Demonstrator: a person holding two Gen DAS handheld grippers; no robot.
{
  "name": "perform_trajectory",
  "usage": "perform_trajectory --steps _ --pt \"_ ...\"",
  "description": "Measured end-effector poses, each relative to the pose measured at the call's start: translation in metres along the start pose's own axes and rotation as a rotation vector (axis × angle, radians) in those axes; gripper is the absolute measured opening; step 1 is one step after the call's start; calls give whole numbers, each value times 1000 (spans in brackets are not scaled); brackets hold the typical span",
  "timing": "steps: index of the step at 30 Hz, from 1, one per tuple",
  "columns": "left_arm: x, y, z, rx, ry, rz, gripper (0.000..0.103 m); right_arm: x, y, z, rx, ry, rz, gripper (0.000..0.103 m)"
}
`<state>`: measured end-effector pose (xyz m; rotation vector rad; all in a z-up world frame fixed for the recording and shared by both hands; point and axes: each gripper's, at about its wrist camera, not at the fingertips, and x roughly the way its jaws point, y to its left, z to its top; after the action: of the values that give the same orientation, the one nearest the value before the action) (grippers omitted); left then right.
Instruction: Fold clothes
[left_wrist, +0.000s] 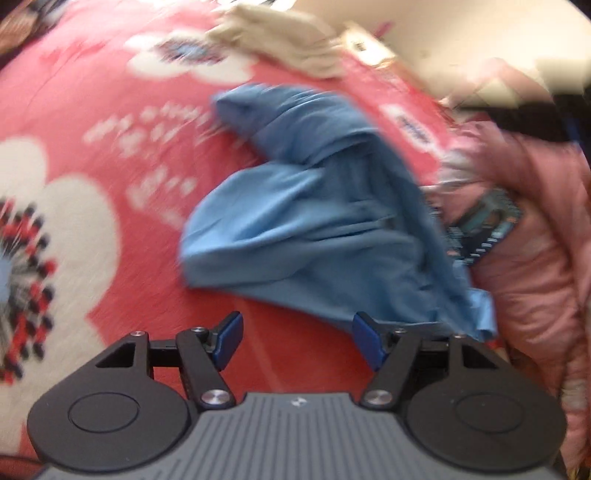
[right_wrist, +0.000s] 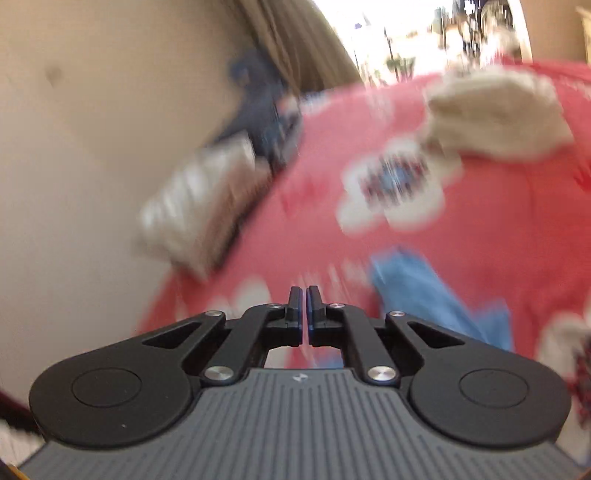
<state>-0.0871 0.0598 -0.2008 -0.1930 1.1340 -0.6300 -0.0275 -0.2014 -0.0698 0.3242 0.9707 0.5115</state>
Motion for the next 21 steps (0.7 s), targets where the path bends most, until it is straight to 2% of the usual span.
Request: perform_trajectory --steps 1,3,5,9,10,12,13,15,17,18,19,21 --pt "2 6 1 -27 3 21 67 1 -7 -14 -2 61 -36 16" --pt "6 13 4 -63 3 55 67 1 -21 -41 7 175 -108 28" --pt "10 14 9 -78 -5 81 67 1 -38 -67 56 273 -156 31" --pt "19 17 19 -109 -21 132 67 10 -70 -100 184 396 -139 36" --pt "21 18 21 -116 -25 144 65 14 -75 -106 194 417 -133 42" --pt "25 19 26 -131 -33 170 64 21 -78 -115 194 462 -125 43" --pt "27 20 29 -139 -37 183 61 23 -78 -117 195 479 -112 45" --pt "26 18 38 -138 -55 190 46 26 -77 -120 188 492 -87 46" --pt "19 12 53 -120 -86 178 26 21 -74 -122 172 464 -76 44" --pt "15 10 60 -111 -101 173 19 14 -70 -119 176 437 -63 26" --pt "12 7 67 -101 -116 167 12 7 -67 -117 179 410 -50 4" --pt "5 1 81 -83 -146 155 10 -8 -60 -113 186 355 -24 4"
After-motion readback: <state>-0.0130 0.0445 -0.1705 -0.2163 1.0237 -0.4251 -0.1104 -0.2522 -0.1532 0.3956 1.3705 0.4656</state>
